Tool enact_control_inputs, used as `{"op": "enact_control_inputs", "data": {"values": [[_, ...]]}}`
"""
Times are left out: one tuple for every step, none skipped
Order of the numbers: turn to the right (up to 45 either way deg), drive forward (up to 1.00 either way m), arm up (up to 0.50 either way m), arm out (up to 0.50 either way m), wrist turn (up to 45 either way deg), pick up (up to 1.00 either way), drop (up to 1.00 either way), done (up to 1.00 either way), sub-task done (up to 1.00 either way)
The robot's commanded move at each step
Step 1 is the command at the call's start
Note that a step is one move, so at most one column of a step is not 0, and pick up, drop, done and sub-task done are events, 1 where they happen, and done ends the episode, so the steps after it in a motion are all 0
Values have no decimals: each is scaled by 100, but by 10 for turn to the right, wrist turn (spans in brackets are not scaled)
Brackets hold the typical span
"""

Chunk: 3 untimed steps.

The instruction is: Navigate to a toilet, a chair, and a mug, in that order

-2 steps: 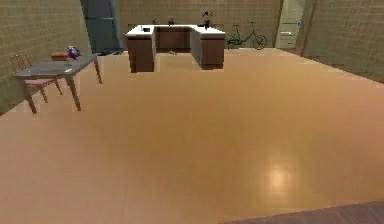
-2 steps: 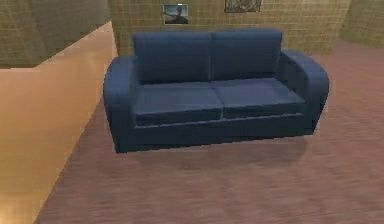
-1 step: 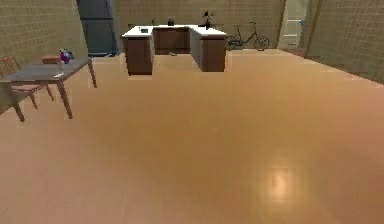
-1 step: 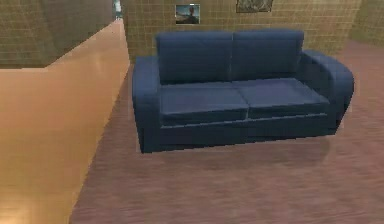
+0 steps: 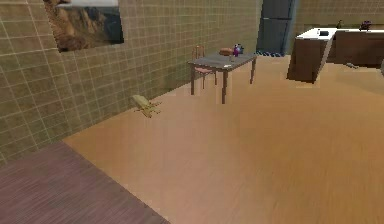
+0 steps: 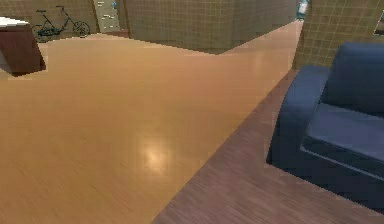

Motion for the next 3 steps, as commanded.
{"op": "enact_control_inputs", "data": {"values": [[-60, 0, 0, 0, 0, 0, 0, 0, 0], [0, 45, 0, 0, 0, 0, 0, 0, 0], [-450, 0, 0, 0, 0, 0, 0, 0, 0]]}}
